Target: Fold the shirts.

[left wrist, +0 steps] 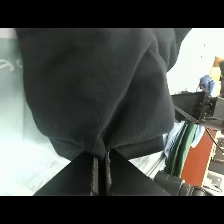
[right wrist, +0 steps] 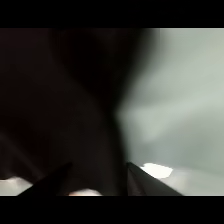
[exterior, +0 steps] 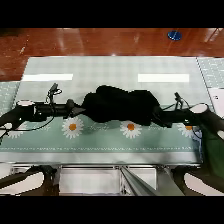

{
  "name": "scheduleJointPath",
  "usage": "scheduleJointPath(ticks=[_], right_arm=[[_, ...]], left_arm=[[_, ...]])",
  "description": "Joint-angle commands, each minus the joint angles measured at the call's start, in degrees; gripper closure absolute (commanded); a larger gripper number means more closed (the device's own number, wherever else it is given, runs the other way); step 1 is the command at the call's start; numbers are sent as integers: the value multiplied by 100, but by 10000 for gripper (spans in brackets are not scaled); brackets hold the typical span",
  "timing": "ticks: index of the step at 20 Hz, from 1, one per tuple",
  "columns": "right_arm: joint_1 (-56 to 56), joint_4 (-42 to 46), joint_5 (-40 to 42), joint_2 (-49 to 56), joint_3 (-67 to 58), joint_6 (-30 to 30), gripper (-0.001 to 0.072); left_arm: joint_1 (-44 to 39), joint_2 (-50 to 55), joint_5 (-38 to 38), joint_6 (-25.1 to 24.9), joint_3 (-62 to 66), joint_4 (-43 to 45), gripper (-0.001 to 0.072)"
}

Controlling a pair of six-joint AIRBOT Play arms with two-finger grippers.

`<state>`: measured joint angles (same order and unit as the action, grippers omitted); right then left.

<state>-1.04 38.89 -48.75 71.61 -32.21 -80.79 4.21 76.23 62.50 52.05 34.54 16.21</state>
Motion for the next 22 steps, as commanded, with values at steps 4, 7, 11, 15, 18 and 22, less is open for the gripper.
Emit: scheduleJointPath(ticks=[4, 7, 11, 15, 18, 22], right_arm=[[682, -273, -337, 870, -1165, 507, 680], [577, 271, -1169, 507, -2465, 505, 681], [503, 1329, -1591, -175, -4913, -192, 682], [503, 2264, -1996, -684, -7514, -695, 682], [503, 2629, -2358, -1233, -8533, -713, 682], [503, 3141, -2575, -2361, -8557, -710, 682]], left_arm=[[203, 11, 332, -17, 295, -17, 685], [811, -57, 1246, 28, 1414, -22, 686], [1156, -339, 1508, 741, 3353, -20, 686], [1137, -640, 1504, 1314, 5460, 83, 686], [1137, -1051, 1611, 1934, 6804, 1397, 686], [1137, -2155, 1908, 2245, 7399, 2736, 686]])
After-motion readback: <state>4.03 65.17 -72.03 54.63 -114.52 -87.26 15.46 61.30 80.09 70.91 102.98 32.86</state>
